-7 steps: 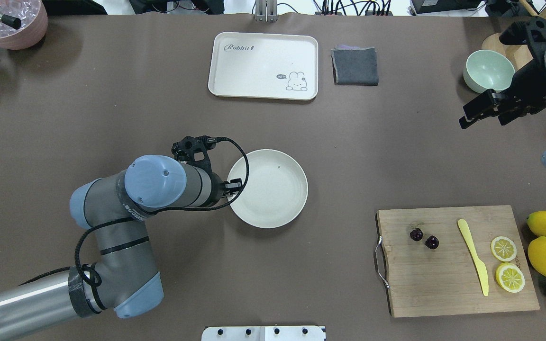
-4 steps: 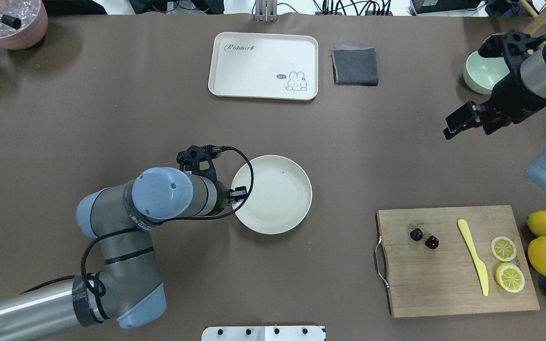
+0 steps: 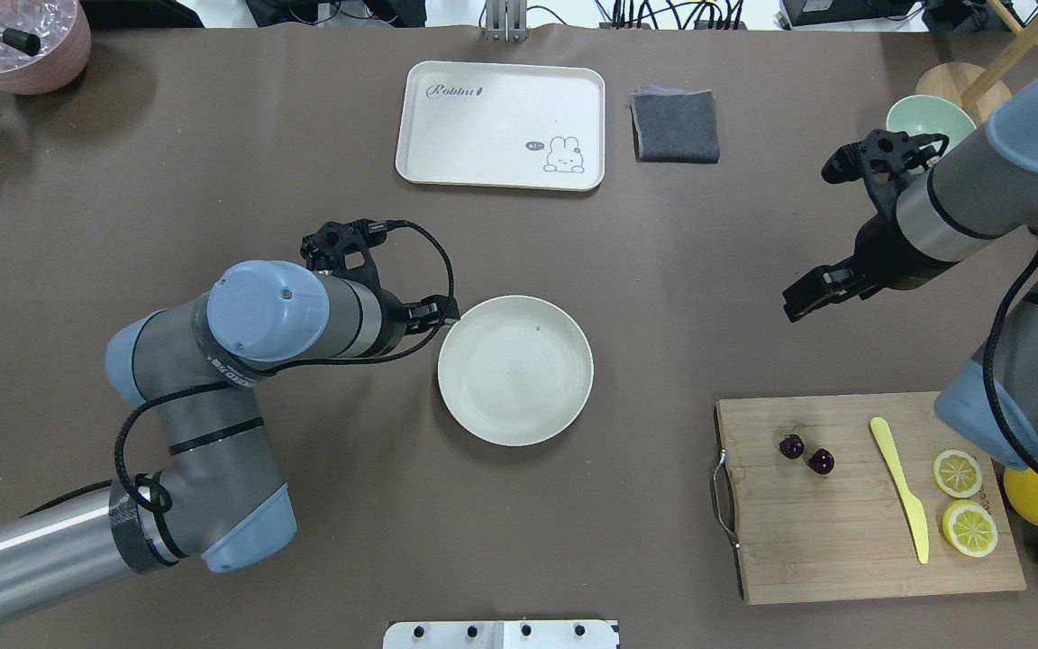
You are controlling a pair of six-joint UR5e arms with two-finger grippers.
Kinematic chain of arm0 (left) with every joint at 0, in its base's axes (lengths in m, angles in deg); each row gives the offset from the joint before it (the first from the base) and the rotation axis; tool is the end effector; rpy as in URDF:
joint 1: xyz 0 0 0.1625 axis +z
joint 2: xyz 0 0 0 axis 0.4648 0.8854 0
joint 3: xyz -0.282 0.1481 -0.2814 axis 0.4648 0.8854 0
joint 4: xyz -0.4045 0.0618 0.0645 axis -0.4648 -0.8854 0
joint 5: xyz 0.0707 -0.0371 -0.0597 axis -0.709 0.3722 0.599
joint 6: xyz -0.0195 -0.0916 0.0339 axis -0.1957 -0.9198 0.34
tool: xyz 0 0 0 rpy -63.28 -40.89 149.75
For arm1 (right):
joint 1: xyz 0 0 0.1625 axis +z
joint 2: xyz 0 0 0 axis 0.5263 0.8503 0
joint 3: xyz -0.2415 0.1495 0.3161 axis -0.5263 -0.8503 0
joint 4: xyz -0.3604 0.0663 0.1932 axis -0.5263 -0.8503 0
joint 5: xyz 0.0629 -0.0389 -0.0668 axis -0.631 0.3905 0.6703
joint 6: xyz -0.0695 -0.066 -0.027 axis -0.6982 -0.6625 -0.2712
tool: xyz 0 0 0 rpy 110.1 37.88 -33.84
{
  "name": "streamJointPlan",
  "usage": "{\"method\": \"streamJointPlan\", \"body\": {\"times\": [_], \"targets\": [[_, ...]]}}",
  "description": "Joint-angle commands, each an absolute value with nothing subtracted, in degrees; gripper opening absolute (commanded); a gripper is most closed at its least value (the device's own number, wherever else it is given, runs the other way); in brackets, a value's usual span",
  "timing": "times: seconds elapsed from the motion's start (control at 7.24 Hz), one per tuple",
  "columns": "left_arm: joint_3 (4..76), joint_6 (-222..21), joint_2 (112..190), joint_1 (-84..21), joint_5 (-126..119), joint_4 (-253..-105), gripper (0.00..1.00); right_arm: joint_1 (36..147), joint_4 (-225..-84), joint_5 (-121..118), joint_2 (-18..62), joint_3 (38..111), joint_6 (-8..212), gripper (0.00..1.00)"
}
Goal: Place red cherry on plate
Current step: 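Release the bowl and raise the left gripper while the right gripper reaches for cherries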
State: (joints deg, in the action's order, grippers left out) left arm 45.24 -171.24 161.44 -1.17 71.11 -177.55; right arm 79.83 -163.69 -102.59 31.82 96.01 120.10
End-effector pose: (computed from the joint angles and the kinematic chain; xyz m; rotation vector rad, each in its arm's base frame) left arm 0.5224 -0.4278 0.2601 0.2096 1.0531 -0.3305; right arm -0.2942 -0.4436 0.3604 0.1572 -0.8535 -0.3187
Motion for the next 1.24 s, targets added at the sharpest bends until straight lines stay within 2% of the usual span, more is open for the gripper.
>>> {"method": "streamJointPlan", "body": {"times": [0.0,0.41,1.11], "targets": [[44.87,-169.15,160.82,-4.37,71.55,-177.46,0.98,75.19,-152.0,-100.73,37.52,95.62,120.13,1.0],[43.73,-165.26,160.64,-6.13,71.55,-177.37,0.98,65.81,-149.48,-92.68,39.75,95.36,120.3,1.0],[43.9,-165.26,160.29,-6.75,71.47,-177.37,0.98,62.61,-149.48,-91.94,42.2,94.21,120.57,0.98]]}}
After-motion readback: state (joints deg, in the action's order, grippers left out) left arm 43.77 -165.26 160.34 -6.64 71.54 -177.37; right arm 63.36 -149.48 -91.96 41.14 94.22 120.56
